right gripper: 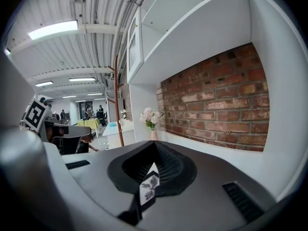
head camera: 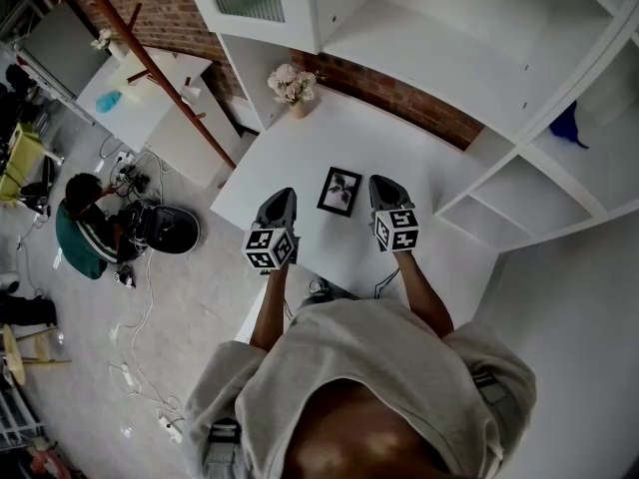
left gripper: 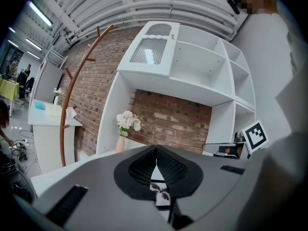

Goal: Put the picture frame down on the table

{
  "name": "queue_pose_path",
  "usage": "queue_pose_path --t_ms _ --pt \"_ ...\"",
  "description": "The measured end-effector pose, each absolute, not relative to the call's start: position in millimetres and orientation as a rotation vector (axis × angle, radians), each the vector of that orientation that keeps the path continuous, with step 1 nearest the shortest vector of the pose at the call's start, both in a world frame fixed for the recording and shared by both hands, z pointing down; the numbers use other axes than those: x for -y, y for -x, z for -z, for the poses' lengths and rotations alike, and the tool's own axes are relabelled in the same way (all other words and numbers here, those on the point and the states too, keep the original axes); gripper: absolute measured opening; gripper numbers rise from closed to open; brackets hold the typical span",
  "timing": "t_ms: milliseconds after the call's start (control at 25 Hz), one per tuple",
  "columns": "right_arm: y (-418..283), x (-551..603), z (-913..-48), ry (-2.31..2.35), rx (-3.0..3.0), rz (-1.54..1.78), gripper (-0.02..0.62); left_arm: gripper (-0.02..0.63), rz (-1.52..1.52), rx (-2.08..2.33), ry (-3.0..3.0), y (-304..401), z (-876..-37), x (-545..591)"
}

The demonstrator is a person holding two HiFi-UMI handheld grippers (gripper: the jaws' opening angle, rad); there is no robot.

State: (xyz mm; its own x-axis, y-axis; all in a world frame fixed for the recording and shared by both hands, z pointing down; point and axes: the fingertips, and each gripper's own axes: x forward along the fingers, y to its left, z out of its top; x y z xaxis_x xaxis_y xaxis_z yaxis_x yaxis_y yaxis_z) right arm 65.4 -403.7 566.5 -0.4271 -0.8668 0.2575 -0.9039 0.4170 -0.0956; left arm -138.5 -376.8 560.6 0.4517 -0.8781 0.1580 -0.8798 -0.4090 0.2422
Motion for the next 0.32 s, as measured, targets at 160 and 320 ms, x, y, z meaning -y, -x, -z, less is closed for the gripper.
queue_pose_path --t_ms 160,320 --pt "-63.9 404.3 -567.0 -1.578 2.497 -0.327 0.023 0.017 -0.009 1.505 -2.417 140.4 -561.5 378.0" --pt "-61.7 404.8 -567.2 -1.577 2.492 -0.322 0.023 0.017 -0.011 1.503 -2.417 143.0 -562.3 378.5"
